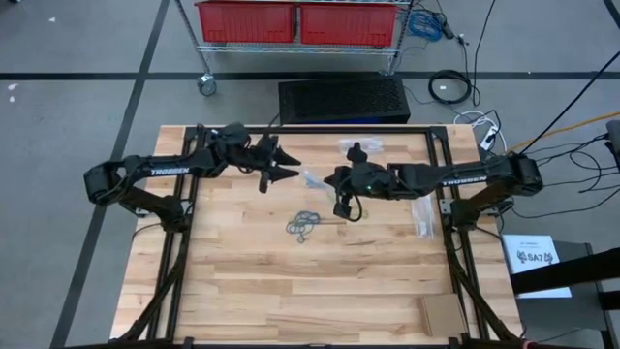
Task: Sort rubber bands
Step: Close the bottom left transparent zip bag
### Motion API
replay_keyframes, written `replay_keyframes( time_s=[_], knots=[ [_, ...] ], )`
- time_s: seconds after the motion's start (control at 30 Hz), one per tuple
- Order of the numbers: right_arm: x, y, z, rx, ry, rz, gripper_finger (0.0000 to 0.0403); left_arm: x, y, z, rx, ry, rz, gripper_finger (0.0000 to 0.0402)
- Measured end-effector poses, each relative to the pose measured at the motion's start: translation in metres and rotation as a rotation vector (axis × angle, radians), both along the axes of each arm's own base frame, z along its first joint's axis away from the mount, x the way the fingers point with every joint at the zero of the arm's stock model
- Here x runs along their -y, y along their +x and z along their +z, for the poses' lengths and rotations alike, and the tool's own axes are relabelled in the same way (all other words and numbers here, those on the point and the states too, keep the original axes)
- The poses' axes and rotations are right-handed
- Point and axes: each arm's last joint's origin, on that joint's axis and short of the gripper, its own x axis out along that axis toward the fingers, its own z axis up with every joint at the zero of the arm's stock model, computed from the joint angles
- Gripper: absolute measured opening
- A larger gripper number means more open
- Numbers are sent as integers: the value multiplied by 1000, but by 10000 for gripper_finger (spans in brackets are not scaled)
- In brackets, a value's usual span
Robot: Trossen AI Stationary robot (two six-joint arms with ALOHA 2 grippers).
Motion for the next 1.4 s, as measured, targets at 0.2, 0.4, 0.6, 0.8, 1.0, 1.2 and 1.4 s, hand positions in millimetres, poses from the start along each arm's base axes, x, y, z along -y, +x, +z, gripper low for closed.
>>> replay_keyframes(
  time_s=[0.2,0.4,0.6,0.8,1.0,1.2,1.4],
  knots=[
    [-2,0,1,2,-2,9,0,3,0,-4,-37,-25,-38,183],
    [-2,1,2,14,-13,15,0,14,5,-2,-22,-18,-102,183],
    [-2,1,2,13,-13,17,0,14,6,-2,-18,-7,-52,183],
    [-2,1,2,12,-15,21,0,14,6,-2,-20,-4,-34,170],
    [-2,1,2,12,-13,25,0,13,7,-2,-17,3,-33,130],
    [-2,1,2,11,-16,28,0,13,9,4,3,17,-36,97],
    [-2,1,2,10,-18,29,0,17,10,4,4,39,-71,76]
  ],
)
